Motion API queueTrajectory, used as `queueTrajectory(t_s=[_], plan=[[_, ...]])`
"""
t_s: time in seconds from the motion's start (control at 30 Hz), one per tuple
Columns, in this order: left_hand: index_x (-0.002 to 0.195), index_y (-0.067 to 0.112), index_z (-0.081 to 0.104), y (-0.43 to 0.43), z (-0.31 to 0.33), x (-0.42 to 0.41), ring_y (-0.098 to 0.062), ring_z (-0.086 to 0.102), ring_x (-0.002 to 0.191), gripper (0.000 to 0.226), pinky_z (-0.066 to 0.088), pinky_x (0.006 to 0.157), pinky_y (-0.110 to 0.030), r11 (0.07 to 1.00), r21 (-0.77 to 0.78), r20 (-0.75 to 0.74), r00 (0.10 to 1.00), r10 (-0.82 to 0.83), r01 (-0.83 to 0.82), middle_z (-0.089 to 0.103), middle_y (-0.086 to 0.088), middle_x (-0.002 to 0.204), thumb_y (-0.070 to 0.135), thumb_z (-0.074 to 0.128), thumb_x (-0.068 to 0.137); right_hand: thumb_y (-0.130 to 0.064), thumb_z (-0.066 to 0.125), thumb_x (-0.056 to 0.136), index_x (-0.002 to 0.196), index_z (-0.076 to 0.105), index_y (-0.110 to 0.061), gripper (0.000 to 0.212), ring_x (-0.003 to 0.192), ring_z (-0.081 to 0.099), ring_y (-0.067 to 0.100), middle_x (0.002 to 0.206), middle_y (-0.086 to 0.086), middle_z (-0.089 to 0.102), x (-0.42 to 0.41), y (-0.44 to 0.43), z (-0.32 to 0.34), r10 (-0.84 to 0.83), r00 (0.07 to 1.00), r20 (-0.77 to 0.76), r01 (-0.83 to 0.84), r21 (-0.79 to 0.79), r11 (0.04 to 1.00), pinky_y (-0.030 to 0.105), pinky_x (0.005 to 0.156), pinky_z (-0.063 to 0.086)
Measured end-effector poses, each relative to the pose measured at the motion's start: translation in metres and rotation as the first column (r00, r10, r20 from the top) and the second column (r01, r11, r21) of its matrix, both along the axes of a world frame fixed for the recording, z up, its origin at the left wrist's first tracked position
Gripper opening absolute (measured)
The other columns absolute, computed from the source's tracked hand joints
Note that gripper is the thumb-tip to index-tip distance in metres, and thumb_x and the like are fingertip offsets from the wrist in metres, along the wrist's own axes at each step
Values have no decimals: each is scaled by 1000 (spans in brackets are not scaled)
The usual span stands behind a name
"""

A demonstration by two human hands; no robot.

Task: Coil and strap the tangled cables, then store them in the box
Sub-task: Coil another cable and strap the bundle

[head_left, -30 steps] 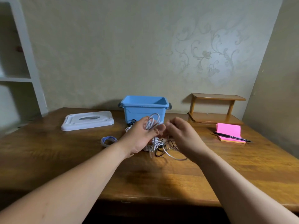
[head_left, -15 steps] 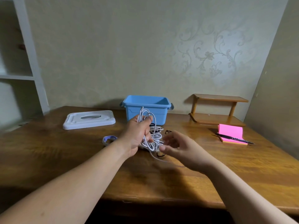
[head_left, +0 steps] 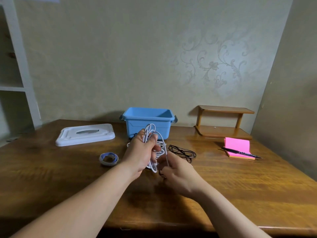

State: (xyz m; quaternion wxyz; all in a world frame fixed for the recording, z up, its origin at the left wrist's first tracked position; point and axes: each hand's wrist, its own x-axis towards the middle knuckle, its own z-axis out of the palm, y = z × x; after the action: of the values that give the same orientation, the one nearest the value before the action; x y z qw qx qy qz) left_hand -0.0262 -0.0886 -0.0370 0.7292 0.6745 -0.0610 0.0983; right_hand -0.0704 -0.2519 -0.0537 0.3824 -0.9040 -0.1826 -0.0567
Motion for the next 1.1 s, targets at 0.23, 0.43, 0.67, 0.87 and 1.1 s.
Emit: queueTrajectory(t_s=[0.23, 0.43, 0.67, 0.87, 1.1], plan=[[91, 18, 53, -2, -3, -7, -14, 31, 50, 19, 31, 51, -30, 986, -57, 3, 988, -156, 155, 36, 1, 59, 21, 63, 106, -21, 45, 111, 91, 64, -20, 28, 58, 56, 6, 72, -1, 67, 6, -1, 1, -58, 997, -56, 70, 231, 971, 31, 58, 45], [105, 7, 68, -10, -5, -18, -13, 53, 64, 38, 43, 58, -25, 987, -17, 8, 987, -161, 161, 60, -3, 75, 40, 83, 90, -57, 38, 110, 85, 63, -21, 50, 67, 60, 12, 74, -5, 68, 4, 6, -3, -152, 985, 83, 150, 29, 988, 39, 65, 47], [94, 18, 55, 3, -3, -22, -14, 30, 53, 48, 34, 54, -31, 988, -88, -71, 989, -130, 124, 32, 4, 61, 66, 59, 98, -68, 29, 107, 74, 47, -9, 70, 56, 43, 14, 60, 0, 50, 5, 0, -12, -153, 985, 75, 139, 168, 976, 37, 59, 34], [72, 25, 41, -4, -11, -21, -17, 27, 54, 55, 28, 53, -33, 995, 35, -70, 993, -95, 97, 27, 0, 63, 73, 47, 100, -31, 53, 111, 98, 64, -21, 19, 62, 55, 15, 78, 10, 67, 8, 16, -12, -157, 984, 78, 94, 524, 847, 36, 57, 45], [99, 21, 62, -7, 1, -29, -25, 57, 69, 63, 50, 65, -30, 962, -34, -141, 952, -273, 271, 54, -10, 76, 82, 51, 93, -42, 53, 110, 81, 63, -13, 42, 56, 46, 10, 63, -6, 55, 15, 19, -3, -160, 987, 14, 122, 588, 799, 30, 55, 37]])
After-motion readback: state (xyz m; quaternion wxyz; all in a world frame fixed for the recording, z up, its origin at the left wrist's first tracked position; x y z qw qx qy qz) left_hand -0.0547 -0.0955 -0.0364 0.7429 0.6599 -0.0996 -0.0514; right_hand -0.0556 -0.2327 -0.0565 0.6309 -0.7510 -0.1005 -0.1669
